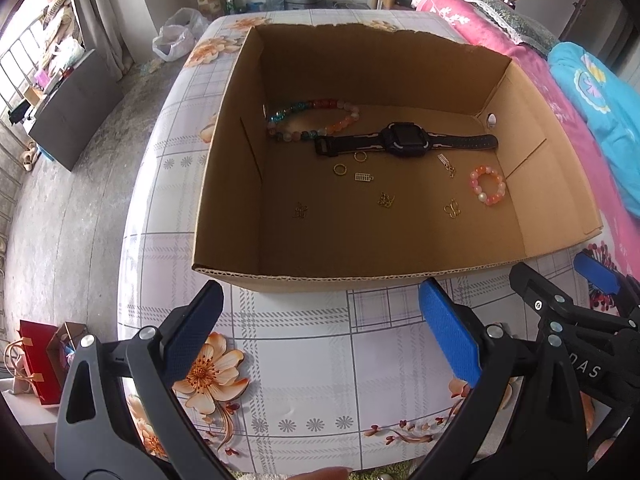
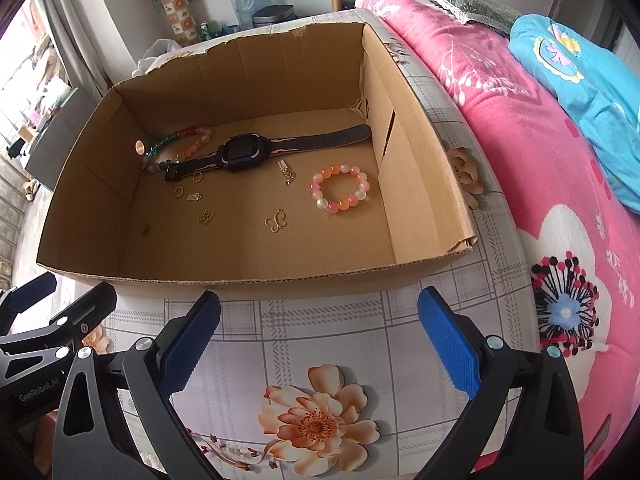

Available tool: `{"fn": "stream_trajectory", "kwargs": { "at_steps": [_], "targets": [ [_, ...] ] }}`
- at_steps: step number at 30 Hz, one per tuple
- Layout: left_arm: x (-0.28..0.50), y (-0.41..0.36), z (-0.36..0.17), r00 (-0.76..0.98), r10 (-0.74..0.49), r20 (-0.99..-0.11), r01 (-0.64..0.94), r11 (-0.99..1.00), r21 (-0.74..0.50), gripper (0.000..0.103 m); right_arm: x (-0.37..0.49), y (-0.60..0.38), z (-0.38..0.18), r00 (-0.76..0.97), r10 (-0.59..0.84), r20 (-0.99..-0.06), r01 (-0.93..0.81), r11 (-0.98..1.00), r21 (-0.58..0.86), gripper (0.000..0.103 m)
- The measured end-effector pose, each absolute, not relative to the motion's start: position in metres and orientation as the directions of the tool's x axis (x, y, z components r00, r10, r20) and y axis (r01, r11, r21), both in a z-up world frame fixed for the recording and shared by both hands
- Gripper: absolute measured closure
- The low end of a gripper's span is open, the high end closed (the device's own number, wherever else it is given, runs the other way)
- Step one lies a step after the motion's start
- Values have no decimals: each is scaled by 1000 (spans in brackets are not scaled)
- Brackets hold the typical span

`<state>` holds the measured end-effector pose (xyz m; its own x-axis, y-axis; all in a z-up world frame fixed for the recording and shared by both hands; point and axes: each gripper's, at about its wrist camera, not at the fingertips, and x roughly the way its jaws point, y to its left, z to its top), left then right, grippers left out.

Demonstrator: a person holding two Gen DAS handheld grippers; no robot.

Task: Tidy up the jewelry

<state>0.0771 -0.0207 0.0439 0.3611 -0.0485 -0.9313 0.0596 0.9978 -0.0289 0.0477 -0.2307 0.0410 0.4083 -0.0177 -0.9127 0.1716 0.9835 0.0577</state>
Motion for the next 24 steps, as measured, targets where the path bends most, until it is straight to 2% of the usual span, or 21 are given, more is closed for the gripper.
{"fn": "stream_trajectory", "kwargs": {
  "at_steps": [11,24],
  "targets": [
    [80,-20,39,323,-50,-945,59,998,-33,8,49,-230,39,389,-15,-921,176,983,59,7],
    [72,-23,50,424,3,-906,71,997,37,8,44,-232,41,411,-22,-911,190,980,62,7]
  ]
}}
